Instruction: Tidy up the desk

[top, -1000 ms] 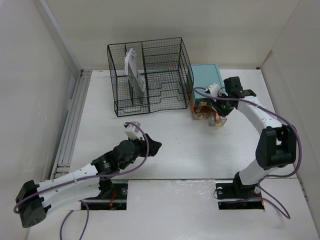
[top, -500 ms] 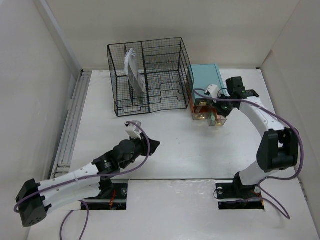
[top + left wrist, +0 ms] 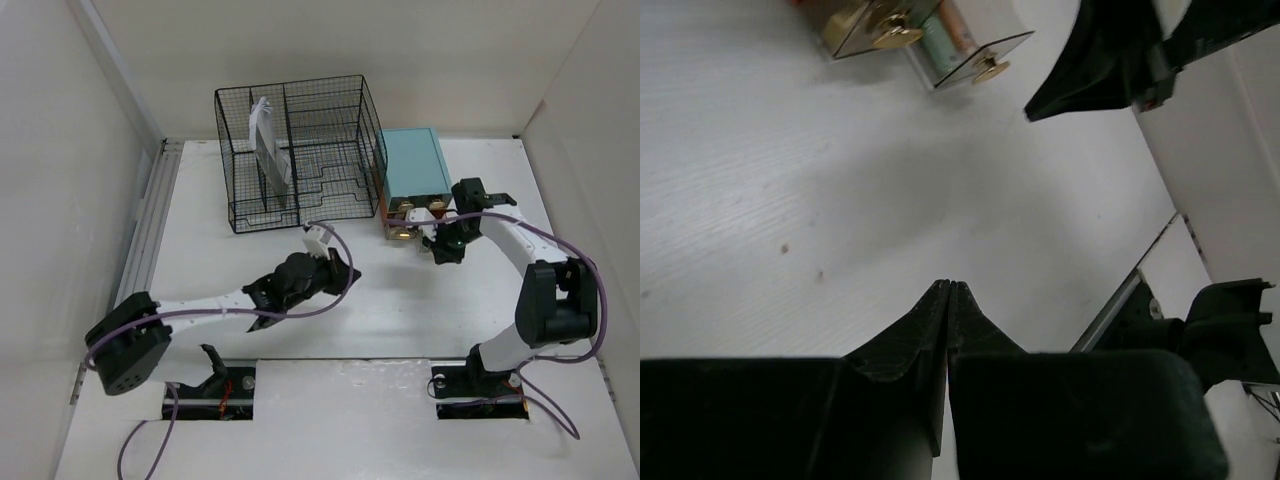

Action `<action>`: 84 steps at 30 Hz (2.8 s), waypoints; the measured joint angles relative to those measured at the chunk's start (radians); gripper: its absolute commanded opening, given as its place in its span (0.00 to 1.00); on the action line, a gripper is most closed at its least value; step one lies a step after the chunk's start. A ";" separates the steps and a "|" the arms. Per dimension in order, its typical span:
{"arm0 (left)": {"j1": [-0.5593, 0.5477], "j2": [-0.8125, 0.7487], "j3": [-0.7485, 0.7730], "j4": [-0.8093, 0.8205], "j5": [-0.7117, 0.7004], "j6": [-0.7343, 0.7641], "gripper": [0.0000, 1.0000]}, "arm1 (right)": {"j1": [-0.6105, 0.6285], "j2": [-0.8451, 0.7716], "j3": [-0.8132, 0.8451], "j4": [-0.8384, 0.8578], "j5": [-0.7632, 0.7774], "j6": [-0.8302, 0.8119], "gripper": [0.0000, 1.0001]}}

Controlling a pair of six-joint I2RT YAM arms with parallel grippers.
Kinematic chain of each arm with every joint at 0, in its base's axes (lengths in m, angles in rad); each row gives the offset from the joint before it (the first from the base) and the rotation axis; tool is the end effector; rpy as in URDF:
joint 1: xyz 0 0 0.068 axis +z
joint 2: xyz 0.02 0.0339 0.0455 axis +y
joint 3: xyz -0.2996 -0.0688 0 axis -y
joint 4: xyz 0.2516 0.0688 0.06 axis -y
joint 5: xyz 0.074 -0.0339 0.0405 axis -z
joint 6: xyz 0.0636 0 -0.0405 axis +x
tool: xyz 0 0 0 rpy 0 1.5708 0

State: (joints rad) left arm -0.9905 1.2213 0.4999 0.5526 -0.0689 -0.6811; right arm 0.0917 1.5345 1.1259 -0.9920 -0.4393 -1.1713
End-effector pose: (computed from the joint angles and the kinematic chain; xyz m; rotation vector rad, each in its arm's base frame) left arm 0.1580 -0.2330 0.2508 0.2365 1.8728 -1.1378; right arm 0.2825 0.0531 0.2383 -1.6620 2.1838 0.4052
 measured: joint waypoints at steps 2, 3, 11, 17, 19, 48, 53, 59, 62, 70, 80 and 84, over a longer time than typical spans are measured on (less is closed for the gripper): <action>0.005 0.070 0.048 0.047 0.032 0.004 0.00 | 0.000 0.008 -0.026 0.041 0.038 0.023 0.00; 0.008 0.102 0.070 0.068 0.048 0.005 0.00 | 0.000 0.016 -0.031 0.067 0.057 0.043 0.00; 0.018 0.172 0.101 0.136 0.128 0.008 0.39 | 0.001 0.082 -0.032 0.328 0.226 0.206 0.00; 0.018 0.038 0.035 0.119 0.140 0.003 0.53 | 0.031 0.137 -0.032 0.408 0.325 0.250 0.00; 0.018 -0.030 0.019 0.096 0.134 0.003 0.54 | 0.050 0.139 -0.032 0.414 0.356 0.254 0.00; 0.029 -0.329 -0.093 -0.095 0.068 -0.001 0.56 | 0.236 0.117 -0.273 0.937 0.798 0.247 0.00; 0.029 -0.327 -0.096 -0.103 0.064 0.000 0.53 | 0.208 -0.020 -0.266 0.880 0.697 0.249 0.00; 0.029 -0.226 -0.092 -0.043 0.068 -0.001 0.04 | 0.127 -0.137 -0.095 0.634 0.412 0.224 0.00; 0.030 -0.082 -0.060 0.029 0.087 -0.006 0.00 | 0.087 -0.198 -0.066 0.560 0.300 0.237 0.61; 0.060 0.409 0.110 0.343 0.219 -0.098 0.00 | -0.037 -0.512 -0.170 0.674 0.243 0.439 0.02; 0.080 0.714 0.338 0.460 0.240 -0.154 0.00 | -0.099 -0.472 -0.083 0.663 0.089 0.666 0.00; 0.080 0.782 0.431 0.439 0.220 -0.163 0.00 | -0.104 -0.480 -0.084 0.663 0.059 0.740 0.00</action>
State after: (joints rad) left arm -0.9104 2.0033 0.9310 0.9920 0.1516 -0.8436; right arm -0.0124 1.0542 1.0424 -0.3286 -0.3801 -0.4316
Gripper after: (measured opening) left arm 0.003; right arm 0.009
